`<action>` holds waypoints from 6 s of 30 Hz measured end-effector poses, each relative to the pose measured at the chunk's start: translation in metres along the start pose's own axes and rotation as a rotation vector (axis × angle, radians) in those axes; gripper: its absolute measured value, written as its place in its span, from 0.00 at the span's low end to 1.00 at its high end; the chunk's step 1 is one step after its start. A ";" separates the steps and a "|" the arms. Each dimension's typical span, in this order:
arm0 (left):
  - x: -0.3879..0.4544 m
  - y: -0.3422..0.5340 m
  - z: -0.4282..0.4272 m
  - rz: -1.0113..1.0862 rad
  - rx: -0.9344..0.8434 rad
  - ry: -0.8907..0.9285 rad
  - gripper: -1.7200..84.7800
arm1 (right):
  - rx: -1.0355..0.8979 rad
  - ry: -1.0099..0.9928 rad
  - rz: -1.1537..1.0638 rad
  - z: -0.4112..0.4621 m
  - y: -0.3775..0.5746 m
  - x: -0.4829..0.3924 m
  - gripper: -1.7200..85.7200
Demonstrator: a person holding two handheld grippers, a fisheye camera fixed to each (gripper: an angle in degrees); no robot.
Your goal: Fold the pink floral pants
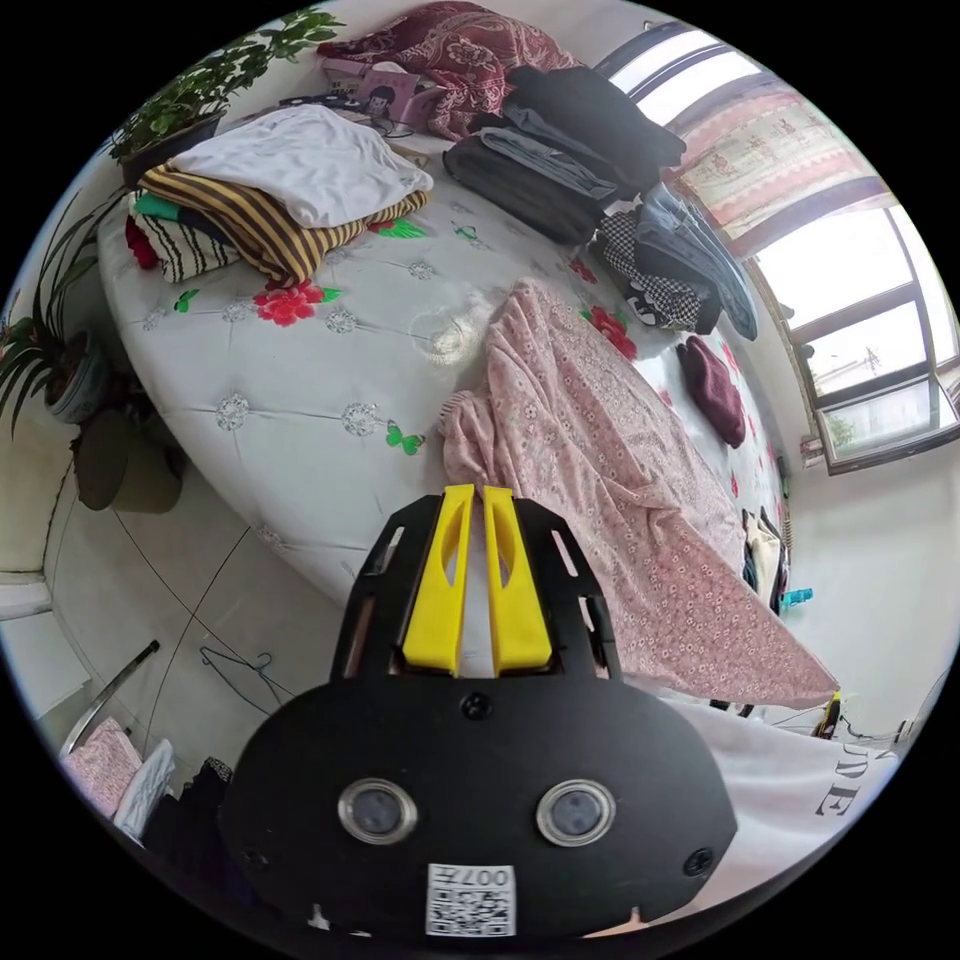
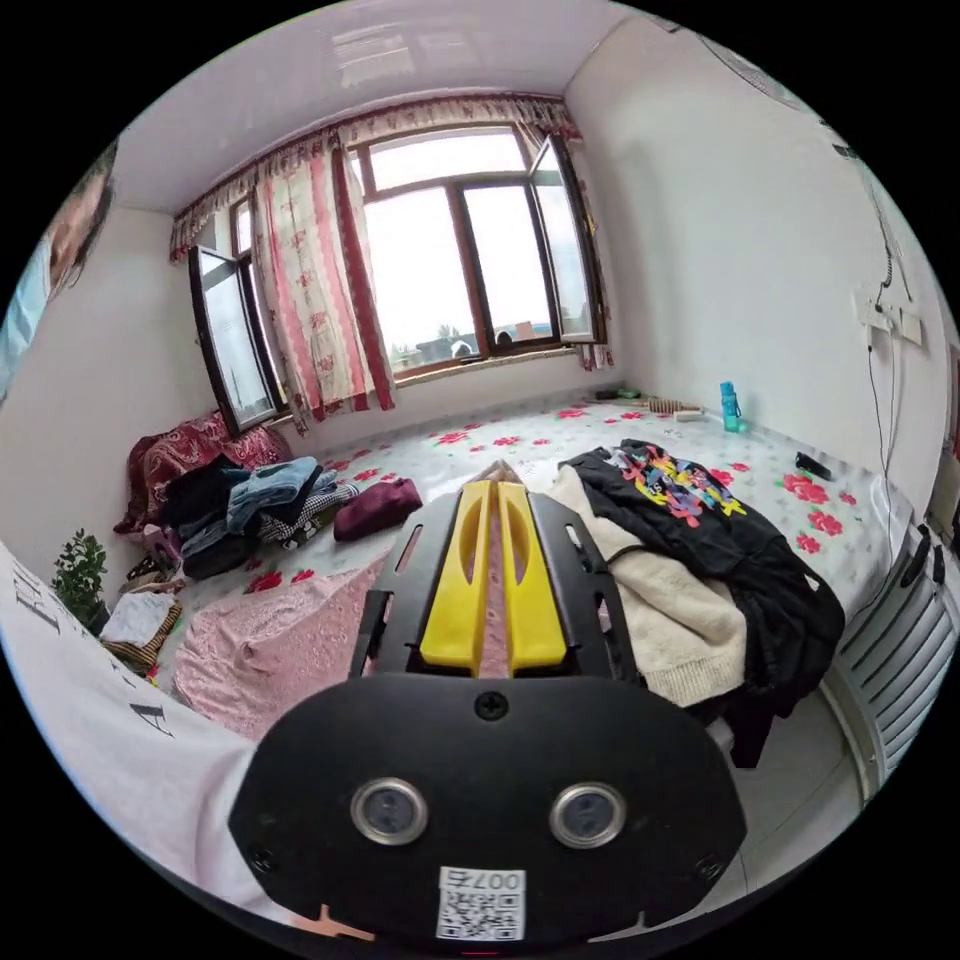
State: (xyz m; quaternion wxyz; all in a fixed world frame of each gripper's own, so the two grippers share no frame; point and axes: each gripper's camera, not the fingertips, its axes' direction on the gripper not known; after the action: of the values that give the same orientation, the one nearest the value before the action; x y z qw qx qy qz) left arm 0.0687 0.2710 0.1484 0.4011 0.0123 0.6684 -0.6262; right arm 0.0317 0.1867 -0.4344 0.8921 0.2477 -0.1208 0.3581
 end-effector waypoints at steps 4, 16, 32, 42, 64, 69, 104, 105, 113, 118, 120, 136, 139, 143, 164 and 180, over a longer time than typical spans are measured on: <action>-0.002 -0.008 0.006 -0.006 0.009 0.035 0.02 | -0.115 0.127 -0.035 0.070 -0.022 -0.036 0.02; -0.046 -0.010 0.010 -0.005 0.032 0.037 0.08 | -0.571 -0.159 -0.197 0.236 0.024 -0.178 0.05; -0.078 -0.073 0.040 -0.092 0.049 0.429 0.02 | -1.067 -0.433 -0.953 0.320 0.195 -0.507 0.08; 0.042 -0.019 -0.060 0.653 0.141 0.209 0.02 | -0.962 -0.475 -0.695 0.339 0.124 -0.596 0.09; 0.106 -0.008 0.024 1.142 -0.032 0.237 0.13 | -1.086 -0.560 -1.302 0.493 0.182 -0.985 0.08; 0.114 -0.012 0.120 1.297 -0.341 0.202 0.08 | -1.009 -0.684 -1.179 0.503 0.141 -0.966 0.03; -0.049 -0.089 -0.001 0.628 -0.139 0.173 0.12 | -1.036 -0.543 -0.467 0.399 0.140 -0.545 0.04; -0.043 -0.086 0.001 0.650 -0.146 0.163 0.12 | -1.044 -0.558 -0.490 0.395 0.146 -0.545 0.04; -0.038 -0.095 0.055 0.703 -0.254 -0.017 0.02 | -1.157 -0.509 -0.718 0.377 0.225 -0.501 0.04; -0.089 -0.113 0.002 0.594 -0.217 -0.045 0.01 | -1.195 -0.502 -0.540 0.363 0.224 -0.441 0.05; -0.108 -0.111 -0.012 0.510 -0.156 -0.077 0.02 | -1.159 -0.498 -0.466 0.350 0.220 -0.415 0.05; -0.231 -0.079 0.010 -0.160 -0.148 0.296 0.14 | -0.640 -0.038 0.729 0.205 0.248 0.023 0.05; -0.233 -0.088 0.019 -0.230 -0.130 0.288 0.12 | -0.496 -0.148 0.882 0.206 0.267 0.053 0.04; -0.225 -0.099 0.021 -0.253 -0.098 0.326 0.03 | -0.538 -0.229 0.884 0.223 0.267 0.061 0.03; -0.150 -0.133 0.026 -0.216 -0.040 0.427 0.01 | -0.663 -0.074 0.383 0.209 0.141 0.084 0.07; -0.118 -0.144 0.020 -0.198 -0.107 0.334 0.01 | -0.815 -0.086 0.166 0.291 0.151 0.138 0.06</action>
State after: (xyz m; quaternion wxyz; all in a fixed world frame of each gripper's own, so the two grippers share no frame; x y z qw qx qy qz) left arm 0.0839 0.2806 0.3345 0.2210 0.0290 0.7559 -0.6156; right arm 0.0134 0.2066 -0.0798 0.8794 -0.1213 -0.3091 0.3412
